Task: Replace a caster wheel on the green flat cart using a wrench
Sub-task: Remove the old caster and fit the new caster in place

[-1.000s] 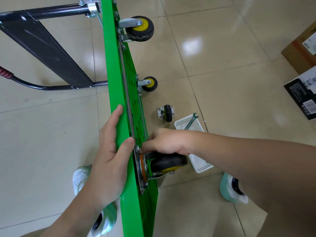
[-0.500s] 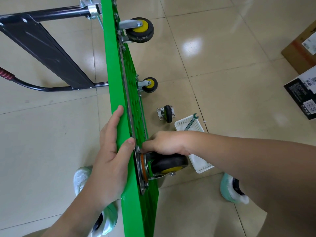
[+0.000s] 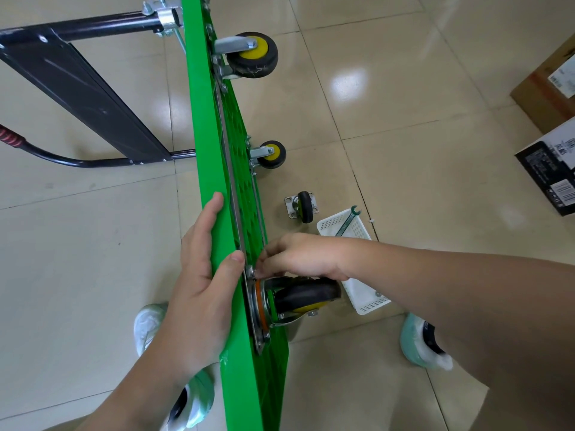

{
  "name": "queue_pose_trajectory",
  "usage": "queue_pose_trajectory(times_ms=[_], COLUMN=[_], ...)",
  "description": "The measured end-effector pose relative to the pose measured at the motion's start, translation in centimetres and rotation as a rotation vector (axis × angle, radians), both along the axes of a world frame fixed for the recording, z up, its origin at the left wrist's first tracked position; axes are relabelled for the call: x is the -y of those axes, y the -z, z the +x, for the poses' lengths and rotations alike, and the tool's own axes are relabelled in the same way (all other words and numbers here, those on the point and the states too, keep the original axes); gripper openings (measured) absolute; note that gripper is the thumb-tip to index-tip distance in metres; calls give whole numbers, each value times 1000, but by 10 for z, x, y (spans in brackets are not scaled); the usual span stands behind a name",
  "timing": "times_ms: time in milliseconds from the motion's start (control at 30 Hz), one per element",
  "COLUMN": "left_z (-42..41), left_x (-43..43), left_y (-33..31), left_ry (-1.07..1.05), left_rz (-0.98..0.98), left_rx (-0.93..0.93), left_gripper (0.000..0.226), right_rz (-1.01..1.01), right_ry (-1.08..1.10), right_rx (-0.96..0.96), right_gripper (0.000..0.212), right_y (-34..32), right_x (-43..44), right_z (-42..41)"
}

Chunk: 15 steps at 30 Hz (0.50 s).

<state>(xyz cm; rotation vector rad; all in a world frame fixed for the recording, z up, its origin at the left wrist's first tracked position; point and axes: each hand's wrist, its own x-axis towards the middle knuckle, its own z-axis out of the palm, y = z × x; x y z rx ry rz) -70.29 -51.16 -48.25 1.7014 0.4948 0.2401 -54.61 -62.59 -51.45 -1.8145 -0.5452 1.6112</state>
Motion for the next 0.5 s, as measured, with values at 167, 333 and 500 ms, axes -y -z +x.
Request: queue_pose_trajectory(times_ms=[167, 333, 500], left_z=[0, -1, 0], left_x=[0, 0, 0], left_y=[-1, -2, -3], left_ry=[2, 5, 7], left_rz=[-5, 7, 17], left_rx=[5, -4, -8], left_gripper=[69, 69, 69], right_rz=[-6, -9, 13], right_ry=[9, -17, -22], right_rx=[25, 55, 27], right_gripper=[40, 39, 41], right_y=[2, 2, 0], right_x=[0, 0, -1], right_z=[0, -1, -2])
